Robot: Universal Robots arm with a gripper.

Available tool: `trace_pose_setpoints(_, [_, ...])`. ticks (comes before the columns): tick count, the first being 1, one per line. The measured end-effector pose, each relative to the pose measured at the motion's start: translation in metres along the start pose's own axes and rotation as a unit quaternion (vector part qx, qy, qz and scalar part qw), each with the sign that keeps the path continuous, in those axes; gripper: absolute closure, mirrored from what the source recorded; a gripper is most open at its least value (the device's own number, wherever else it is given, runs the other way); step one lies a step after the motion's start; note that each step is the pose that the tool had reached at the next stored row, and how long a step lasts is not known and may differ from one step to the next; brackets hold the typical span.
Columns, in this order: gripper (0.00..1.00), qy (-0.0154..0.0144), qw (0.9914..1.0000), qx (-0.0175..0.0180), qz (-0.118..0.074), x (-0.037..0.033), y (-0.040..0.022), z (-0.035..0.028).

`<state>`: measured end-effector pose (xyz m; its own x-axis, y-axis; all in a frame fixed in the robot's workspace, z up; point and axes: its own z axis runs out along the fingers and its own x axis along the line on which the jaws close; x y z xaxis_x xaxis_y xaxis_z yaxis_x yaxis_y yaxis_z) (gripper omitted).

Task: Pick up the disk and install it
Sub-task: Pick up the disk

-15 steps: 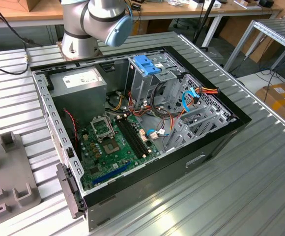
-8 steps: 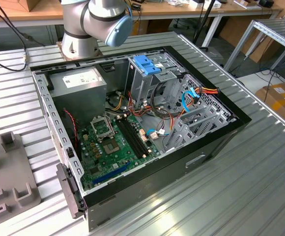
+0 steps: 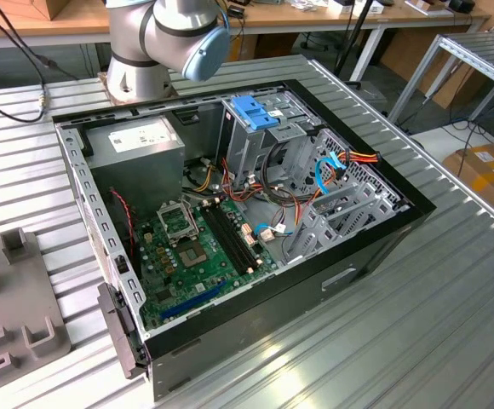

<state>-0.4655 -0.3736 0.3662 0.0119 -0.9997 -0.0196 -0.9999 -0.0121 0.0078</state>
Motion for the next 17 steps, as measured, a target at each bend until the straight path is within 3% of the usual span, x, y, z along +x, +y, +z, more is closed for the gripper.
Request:
trace_pose_setpoints(7, [0.63,-0.0001,1.00000,0.0001,0.000,-0.0007,0.0003,-0.0335])
trace_pose_setpoints(9, [0.63,-0.0001,1.00000,0.0001,0.000,-0.0008,0.0003,-0.0391])
trace_pose_setpoints(12, [0.63,-0.0002,1.00000,0.0002,0.000,-0.0011,0.0005,-0.0566])
trace_pose_setpoints(14, [0.63,-0.0003,1.00000,0.0001,0.000,-0.0012,0.0005,-0.0625])
trace_pose_setpoints(17, [0.63,-0.0003,1.00000,0.0001,0.000,-0.0015,0.0006,-0.0765])
